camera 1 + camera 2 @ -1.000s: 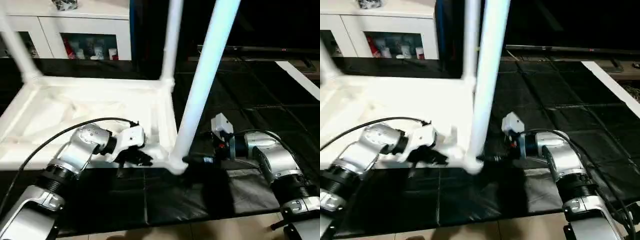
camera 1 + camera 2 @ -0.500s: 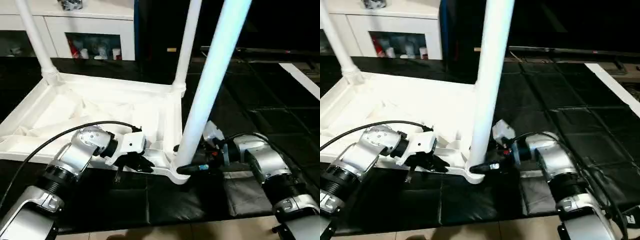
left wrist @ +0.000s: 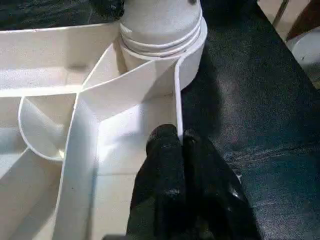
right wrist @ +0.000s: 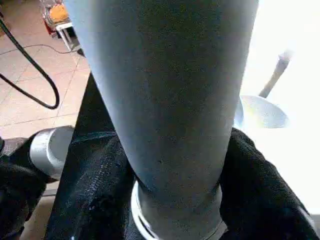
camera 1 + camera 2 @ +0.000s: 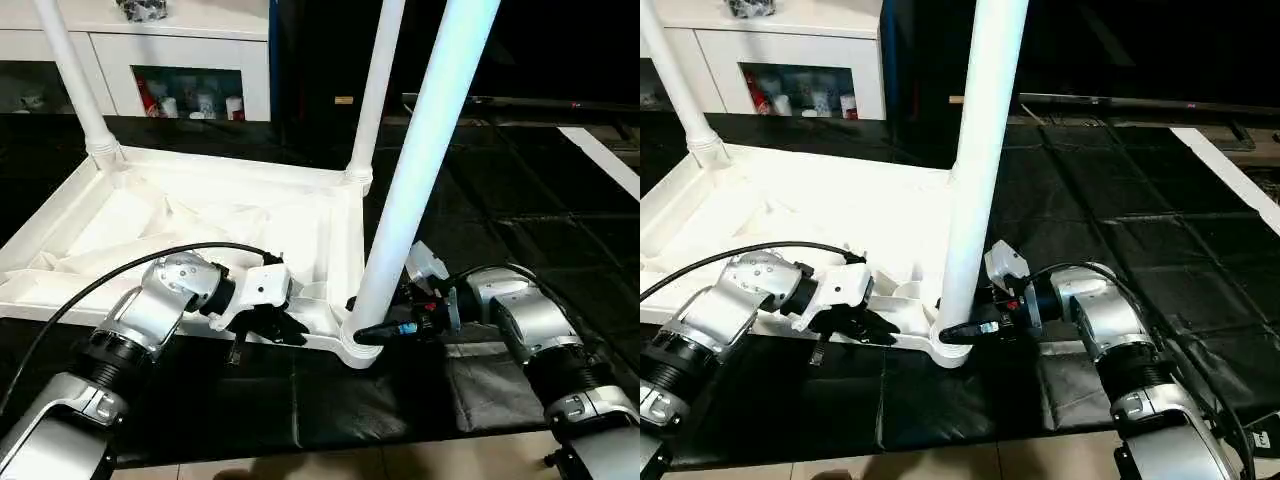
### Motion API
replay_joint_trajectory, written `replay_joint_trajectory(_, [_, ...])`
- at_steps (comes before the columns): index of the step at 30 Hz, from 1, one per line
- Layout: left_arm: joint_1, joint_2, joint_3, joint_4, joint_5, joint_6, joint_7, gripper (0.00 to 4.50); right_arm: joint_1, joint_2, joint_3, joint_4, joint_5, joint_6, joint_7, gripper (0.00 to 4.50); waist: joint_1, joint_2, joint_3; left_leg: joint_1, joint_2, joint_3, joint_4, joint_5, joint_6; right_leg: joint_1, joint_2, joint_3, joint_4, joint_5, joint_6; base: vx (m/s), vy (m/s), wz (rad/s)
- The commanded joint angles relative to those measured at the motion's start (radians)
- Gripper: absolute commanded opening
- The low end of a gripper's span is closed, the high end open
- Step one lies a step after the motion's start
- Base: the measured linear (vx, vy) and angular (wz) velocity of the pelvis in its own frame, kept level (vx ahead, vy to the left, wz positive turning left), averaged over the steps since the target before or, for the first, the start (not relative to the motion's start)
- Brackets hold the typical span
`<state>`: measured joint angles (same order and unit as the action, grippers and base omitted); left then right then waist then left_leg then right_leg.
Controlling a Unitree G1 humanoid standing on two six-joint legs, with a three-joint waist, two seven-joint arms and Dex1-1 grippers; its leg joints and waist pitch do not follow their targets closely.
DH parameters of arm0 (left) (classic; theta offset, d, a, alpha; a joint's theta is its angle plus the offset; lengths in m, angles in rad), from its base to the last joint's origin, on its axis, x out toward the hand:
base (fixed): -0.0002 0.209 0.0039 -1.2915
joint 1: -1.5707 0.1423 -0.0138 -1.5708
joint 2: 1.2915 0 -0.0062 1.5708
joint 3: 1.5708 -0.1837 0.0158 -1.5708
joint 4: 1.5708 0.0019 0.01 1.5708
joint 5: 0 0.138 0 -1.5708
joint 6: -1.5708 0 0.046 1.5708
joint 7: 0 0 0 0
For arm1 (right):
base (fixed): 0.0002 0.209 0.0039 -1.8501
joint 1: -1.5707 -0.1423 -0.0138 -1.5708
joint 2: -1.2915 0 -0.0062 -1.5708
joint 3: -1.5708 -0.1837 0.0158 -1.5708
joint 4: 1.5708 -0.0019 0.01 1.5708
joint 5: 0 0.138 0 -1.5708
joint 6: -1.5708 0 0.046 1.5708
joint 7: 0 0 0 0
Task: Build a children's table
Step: Rotate leg to tighten
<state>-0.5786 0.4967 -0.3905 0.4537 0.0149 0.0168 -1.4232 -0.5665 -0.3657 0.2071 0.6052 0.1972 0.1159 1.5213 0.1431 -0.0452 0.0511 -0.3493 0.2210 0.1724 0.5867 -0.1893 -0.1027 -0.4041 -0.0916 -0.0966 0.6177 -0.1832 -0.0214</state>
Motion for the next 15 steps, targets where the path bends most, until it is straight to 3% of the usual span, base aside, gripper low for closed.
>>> replay_joint_trajectory(1, [0.021, -0.042, -0.009, -0.009, -0.003, 0.057, 0.049, 0.0, 0.028, 0.009, -0.011, -0.05, 0.041, 0.086, -0.014, 2.03, -0.006, 0.01, -0.067, 0.004, 0.019, 0.007, -0.067, -0.148, 0.028, 0.057, -0.053, 0.054, -0.059, -0.143, -0.217, 0.0, 0.0, 0.0])
replay_joint_trajectory(4, [0.017, -0.07, 0.013, -0.008, -0.008, 0.109, 0.108, 0.0, 0.044, 0.031, -0.022, -0.074, 0.041, 0.113, -0.078, 2.03, -0.004, 0.009, -0.065, 0.005, 0.018, 0.006, -0.068, -0.161, 0.022, 0.055, -0.053, 0.052, -0.061, -0.158, -0.217, 0.0, 0.0, 0.0])
replay_joint_trajectory(7, [-0.003, -0.131, 0.041, 0.006, 0.02, 0.198, 0.258, 0.0, 0.052, 0.111, -0.055, -0.083, 0.022, 0.147, -0.281, 2.03, -0.01, 0.008, -0.059, 0.007, 0.014, 0.001, -0.074, -0.23, -0.006, 0.054, -0.061, 0.051, -0.083, -0.337, -0.163, 0.0, 0.0, 0.0])
replay_joint_trajectory(9, [-0.015, -0.176, 0.061, 0.008, 0.028, 0.265, 0.343, 0.0, 0.047, 0.174, -0.081, -0.076, 0.011, 0.175, -0.419, 2.02, -0.022, 0.006, -0.058, 0.003, 0.011, -0.002, -0.077, -0.232, -0.018, 0.053, -0.06, 0.051, -0.089, -0.403, -0.124, 0.0, 0.0, 0.0])
replay_joint_trajectory(11, [-0.032, -0.24, 0.096, 0.013, 0.015, 0.342, 0.435, 0.0, 0.035, 0.245, -0.101, -0.059, -0.005, 0.209, -0.561, 2.02, -0.038, 0.002, -0.056, 0.001, 0.007, -0.006, -0.078, -0.238, -0.028, 0.053, -0.059, 0.046, -0.095, -0.448, -0.106, 0.0, 0.0, 0.0])
replay_joint_trajectory(13, [-0.047, -0.282, 0.121, 0.015, 0.006, 0.387, 0.494, 0.0, 0.022, 0.29, -0.113, -0.041, -0.013, 0.227, -0.641, 2.02, -0.05, 0.001, -0.057, -0.003, 0.005, -0.005, -0.076, -0.229, -0.026, 0.053, -0.058, 0.046, -0.098, -0.462, -0.095, 0.0, 0.0, 0.0])
replay_joint_trajectory(14, [-0.059, -0.31, 0.139, 0.019, -0.001, 0.413, 0.536, 0.0, 0.011, 0.32, -0.122, -0.026, -0.015, 0.237, -0.692, 2.02, -0.052, 0.01, -0.058, -0.001, 0.006, -0.007, -0.077, -0.228, -0.028, 0.052, -0.058, 0.046, -0.095, -0.453, -0.1, 0.0, 0.0, 0.0])
replay_joint_trajectory(15, [-0.07, -0.337, 0.158, 0.022, -0.005, 0.436, 0.578, 0.0, -0.003, 0.349, -0.134, -0.008, -0.017, 0.247, -0.749, 2.02, -0.057, 0.005, -0.059, -0.004, 0.004, -0.007, -0.075, -0.225, -0.022, 0.054, -0.056, 0.044, -0.098, -0.438, -0.101, 0.0, 0.0, 0.0])
